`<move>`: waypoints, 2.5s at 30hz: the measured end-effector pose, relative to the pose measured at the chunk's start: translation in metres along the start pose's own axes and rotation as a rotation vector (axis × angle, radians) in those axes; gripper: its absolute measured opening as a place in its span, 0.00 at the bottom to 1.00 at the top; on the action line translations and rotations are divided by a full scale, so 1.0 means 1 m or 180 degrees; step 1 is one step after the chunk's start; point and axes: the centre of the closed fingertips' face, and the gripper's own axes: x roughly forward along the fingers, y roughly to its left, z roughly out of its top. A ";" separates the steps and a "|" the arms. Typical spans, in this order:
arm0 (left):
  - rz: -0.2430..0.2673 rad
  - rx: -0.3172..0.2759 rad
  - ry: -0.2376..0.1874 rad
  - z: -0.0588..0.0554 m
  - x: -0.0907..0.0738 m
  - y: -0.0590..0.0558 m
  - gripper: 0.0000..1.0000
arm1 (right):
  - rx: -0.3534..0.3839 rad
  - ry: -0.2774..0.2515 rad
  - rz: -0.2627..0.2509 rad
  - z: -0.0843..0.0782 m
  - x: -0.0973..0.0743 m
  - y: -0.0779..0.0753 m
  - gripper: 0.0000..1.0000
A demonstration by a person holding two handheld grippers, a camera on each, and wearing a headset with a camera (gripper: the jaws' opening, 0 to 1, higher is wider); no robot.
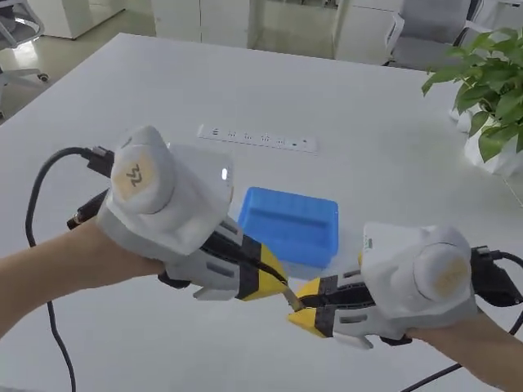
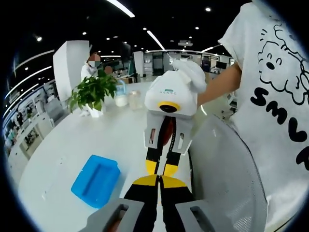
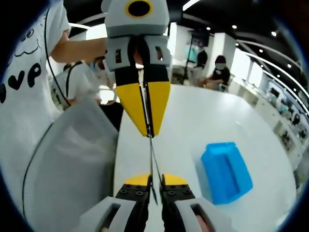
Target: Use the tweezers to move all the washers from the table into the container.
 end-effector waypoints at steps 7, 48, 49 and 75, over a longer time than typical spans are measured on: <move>0.0091 0.0133 0.0218 -0.033 0.018 0.006 0.00 | 0.0048 0.0196 -0.0062 -0.023 0.024 -0.009 0.05; 0.0157 0.0131 0.1352 -0.154 0.065 0.012 0.00 | 0.1860 -0.0868 -0.1139 -0.005 -0.064 -0.026 0.32; 0.0161 0.0154 0.1373 -0.156 0.066 0.013 0.00 | 0.1892 -0.0905 -0.1175 -0.005 -0.069 -0.026 0.33; 0.0612 -0.0822 0.1532 -0.163 0.062 0.030 0.34 | 0.2369 -0.1345 -0.1695 -0.012 -0.125 -0.014 0.61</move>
